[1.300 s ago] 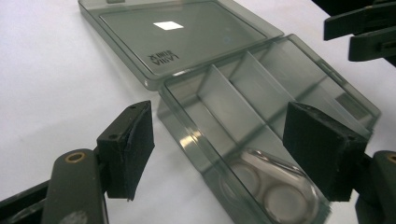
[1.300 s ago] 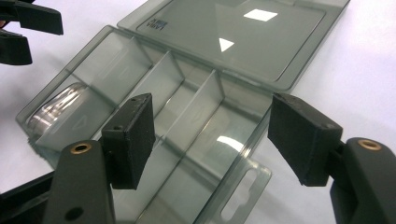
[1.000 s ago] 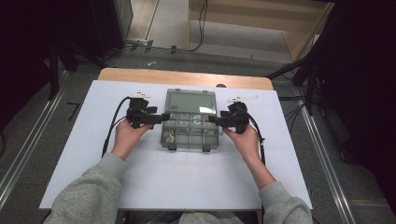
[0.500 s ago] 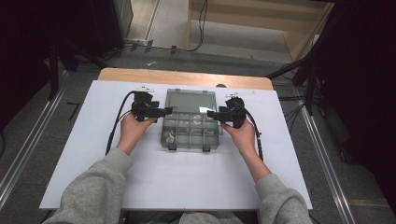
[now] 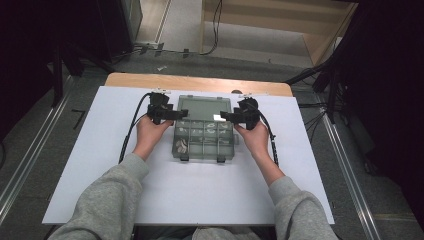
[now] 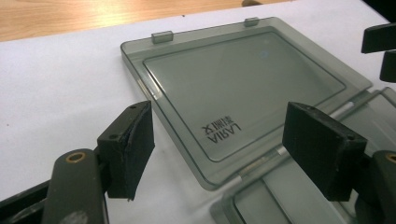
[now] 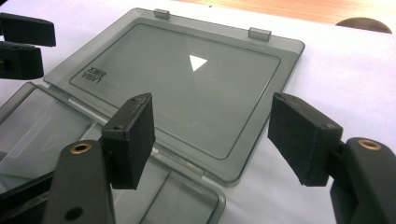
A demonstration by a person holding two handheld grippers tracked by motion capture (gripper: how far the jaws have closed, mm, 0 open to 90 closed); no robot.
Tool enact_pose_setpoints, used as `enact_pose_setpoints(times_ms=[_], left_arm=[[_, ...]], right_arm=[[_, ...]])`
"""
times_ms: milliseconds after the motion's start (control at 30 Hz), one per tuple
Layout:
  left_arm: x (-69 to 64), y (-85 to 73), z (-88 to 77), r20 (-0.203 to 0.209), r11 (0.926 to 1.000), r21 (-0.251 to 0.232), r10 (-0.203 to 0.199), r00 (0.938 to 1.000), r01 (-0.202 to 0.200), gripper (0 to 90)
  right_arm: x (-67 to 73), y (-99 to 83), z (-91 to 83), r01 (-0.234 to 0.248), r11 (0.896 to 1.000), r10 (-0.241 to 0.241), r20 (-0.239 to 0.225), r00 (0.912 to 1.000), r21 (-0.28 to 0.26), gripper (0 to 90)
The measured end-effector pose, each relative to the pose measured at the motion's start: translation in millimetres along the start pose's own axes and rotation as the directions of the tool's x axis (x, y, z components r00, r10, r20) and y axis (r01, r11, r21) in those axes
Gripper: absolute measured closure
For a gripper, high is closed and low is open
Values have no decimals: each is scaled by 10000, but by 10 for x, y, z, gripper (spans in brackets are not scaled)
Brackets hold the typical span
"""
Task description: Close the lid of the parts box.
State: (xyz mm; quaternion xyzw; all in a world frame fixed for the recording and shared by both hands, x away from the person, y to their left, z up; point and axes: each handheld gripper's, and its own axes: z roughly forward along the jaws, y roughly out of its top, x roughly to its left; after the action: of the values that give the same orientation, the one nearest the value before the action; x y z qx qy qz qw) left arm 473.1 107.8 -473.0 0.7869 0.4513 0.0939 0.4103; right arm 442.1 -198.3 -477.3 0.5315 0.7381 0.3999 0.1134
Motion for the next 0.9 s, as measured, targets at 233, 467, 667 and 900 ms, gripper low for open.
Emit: enact_pose_setpoints(times_ms=[233,467,667,900], left_arm=[[-51,29,137,-381,9999,-43,102,9992,-103,256],[-71,9,193,-638,9997,-172,-210,9977,199,249],[-66,-11,234,-848,9995,-251,-203,9962,182,249],[-71,-51,292,-917,9999,87,113,9957,-106,249]], right_arm=[[-39,45,120,-37,10000,36,324,9995,49,301],[-49,17,205,-211,9996,201,455,9988,213,291],[-49,-11,251,-398,9986,379,547,9978,342,276],[10,-18,290,-13,9989,-20,707,9975,470,260]])
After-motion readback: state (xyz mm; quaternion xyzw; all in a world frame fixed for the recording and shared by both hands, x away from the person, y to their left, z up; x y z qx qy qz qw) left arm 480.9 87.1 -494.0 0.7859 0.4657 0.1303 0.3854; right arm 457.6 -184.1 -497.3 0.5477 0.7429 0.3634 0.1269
